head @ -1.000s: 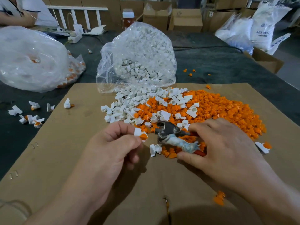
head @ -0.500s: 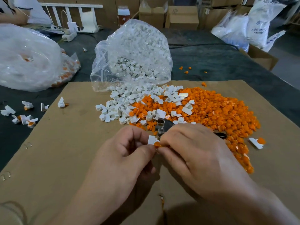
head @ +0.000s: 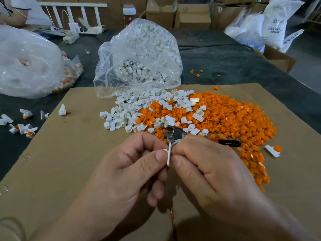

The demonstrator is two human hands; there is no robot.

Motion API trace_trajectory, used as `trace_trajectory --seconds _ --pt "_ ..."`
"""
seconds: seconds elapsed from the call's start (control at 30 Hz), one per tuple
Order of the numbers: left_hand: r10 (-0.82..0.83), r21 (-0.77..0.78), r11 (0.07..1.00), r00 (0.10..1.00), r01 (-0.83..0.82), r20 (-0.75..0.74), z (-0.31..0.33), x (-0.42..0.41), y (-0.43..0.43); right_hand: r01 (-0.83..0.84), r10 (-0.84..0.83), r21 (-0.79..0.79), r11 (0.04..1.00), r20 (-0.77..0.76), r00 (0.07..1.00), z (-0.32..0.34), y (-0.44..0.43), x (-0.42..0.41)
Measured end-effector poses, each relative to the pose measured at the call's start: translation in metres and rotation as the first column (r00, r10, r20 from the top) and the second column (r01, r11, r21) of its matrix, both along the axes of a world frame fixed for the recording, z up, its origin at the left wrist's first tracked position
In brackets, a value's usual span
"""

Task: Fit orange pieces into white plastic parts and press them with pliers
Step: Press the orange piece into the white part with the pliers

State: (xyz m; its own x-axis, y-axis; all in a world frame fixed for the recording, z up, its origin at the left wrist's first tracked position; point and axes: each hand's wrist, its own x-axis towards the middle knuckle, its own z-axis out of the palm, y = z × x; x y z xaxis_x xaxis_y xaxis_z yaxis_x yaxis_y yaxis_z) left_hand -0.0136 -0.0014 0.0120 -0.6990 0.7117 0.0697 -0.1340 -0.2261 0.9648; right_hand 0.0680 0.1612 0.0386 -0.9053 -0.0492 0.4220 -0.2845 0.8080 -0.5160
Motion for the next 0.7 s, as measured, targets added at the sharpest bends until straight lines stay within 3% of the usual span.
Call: trace_trajectory --seconds 0.1,0.17,0.23,0.27,0.3,0.33,0.37,0.4,0.43,0.47,0.5,0.6,0.63,0.7 --pt "0.037 -0.023 0.999 0.979 -0.042 -0.202 -0.002 0.002 -0.002 0.035 0.019 -0.341 0.939 0.153 0.988 0.000 -0.004 0.001" --pt "0.097 -0.072 0.987 0.887 -0.145 -0.452 -0.004 0.003 -0.003 0.167 0.106 -0.619 0.767 0.379 0.919 0.000 -0.004 0.000" --pt "0.128 -0.097 0.964 0.749 -0.249 -0.650 -0.008 0.004 -0.004 0.308 0.332 -0.816 0.490 0.501 0.799 0.000 -0.006 -0.003" --pt "0.141 -0.096 0.956 0.721 -0.277 -0.678 -0.008 0.005 -0.004 0.335 0.389 -0.846 0.414 0.498 0.775 0.002 -0.006 -0.003" --pt "0.153 -0.096 0.952 0.725 -0.291 -0.672 -0.007 0.005 -0.003 0.333 0.394 -0.850 0.409 0.493 0.776 0.002 -0.007 -0.003" --pt "0.166 -0.103 0.951 0.764 -0.290 -0.624 -0.005 0.005 -0.003 0.278 0.318 -0.805 0.524 0.488 0.813 0.001 -0.006 -0.001" --pt "0.181 -0.102 0.957 0.835 -0.271 -0.520 -0.002 0.005 -0.001 0.199 0.172 -0.669 0.716 0.445 0.879 0.000 -0.004 0.001" --pt "0.187 -0.090 0.968 0.912 -0.235 -0.366 -0.002 0.003 -0.001 0.134 0.012 -0.427 0.894 0.322 0.947 -0.001 -0.002 0.002" --pt "0.168 -0.072 0.980 0.966 -0.186 -0.198 -0.001 0.001 0.000 0.085 -0.056 -0.160 0.984 0.181 0.982 -0.001 0.001 0.002" --pt "0.137 -0.049 0.989 0.988 -0.141 -0.068 0.001 0.001 0.001 0.052 -0.053 0.012 0.999 0.094 0.994 -0.001 0.004 0.002" --pt "0.110 -0.036 0.993 0.994 -0.109 0.006 0.002 0.001 0.003 0.019 -0.023 0.071 0.997 0.056 0.998 -0.002 0.005 0.002" --pt "0.064 -0.039 0.997 0.998 -0.063 0.024 0.002 0.002 0.003 0.004 -0.005 0.057 0.998 0.016 1.000 -0.003 0.004 0.002" --pt "0.060 -0.044 0.997 0.998 -0.061 -0.026 0.002 0.003 0.003 0.017 -0.016 -0.017 1.000 0.033 0.999 -0.002 0.002 0.003" --pt "0.075 -0.057 0.995 0.986 -0.084 -0.152 0.002 0.004 0.001 0.037 0.021 -0.325 0.945 0.173 0.985 0.000 0.000 0.003"
